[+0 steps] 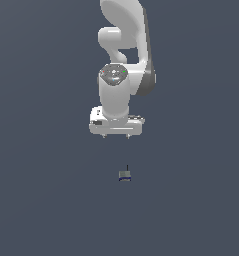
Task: Pick up the object and move it to a goal position.
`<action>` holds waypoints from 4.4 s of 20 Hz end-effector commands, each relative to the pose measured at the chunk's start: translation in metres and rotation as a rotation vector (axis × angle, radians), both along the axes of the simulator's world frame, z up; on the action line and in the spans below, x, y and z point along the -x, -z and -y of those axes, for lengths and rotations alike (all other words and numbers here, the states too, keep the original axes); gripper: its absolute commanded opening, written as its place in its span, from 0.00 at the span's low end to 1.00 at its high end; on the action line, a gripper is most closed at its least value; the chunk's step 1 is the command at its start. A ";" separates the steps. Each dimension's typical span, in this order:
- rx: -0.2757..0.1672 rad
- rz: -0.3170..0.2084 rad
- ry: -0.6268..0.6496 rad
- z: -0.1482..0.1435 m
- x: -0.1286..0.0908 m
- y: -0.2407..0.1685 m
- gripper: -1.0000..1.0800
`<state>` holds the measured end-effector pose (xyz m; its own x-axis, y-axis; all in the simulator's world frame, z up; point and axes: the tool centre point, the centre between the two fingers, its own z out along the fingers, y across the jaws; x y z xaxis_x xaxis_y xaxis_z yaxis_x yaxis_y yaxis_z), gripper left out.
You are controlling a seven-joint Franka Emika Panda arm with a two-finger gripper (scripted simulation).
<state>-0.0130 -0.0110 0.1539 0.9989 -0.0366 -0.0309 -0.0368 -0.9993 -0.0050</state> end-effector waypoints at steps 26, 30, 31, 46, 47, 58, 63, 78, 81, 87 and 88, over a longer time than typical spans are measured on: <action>-0.002 0.014 -0.083 -0.033 -0.036 0.014 0.96; -0.001 0.018 -0.091 -0.034 -0.055 0.030 0.96; 0.000 0.019 -0.093 -0.034 -0.060 0.035 0.96; 0.004 0.030 -0.114 -0.036 -0.105 0.089 0.96; 0.004 0.031 -0.115 -0.036 -0.105 0.090 0.96; 0.004 0.030 -0.115 -0.036 -0.105 0.110 0.96; 0.004 0.030 -0.115 -0.036 -0.105 0.136 0.96; 0.004 0.031 -0.115 -0.036 -0.106 0.141 0.00; 0.004 0.030 -0.115 -0.036 -0.106 0.141 0.00; 0.004 0.030 -0.115 -0.031 -0.102 0.134 0.00; 0.004 0.030 -0.115 -0.029 -0.101 0.131 0.00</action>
<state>0.0887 0.0205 0.0187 0.9969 0.0789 -0.0021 0.0789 -0.9969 -0.0002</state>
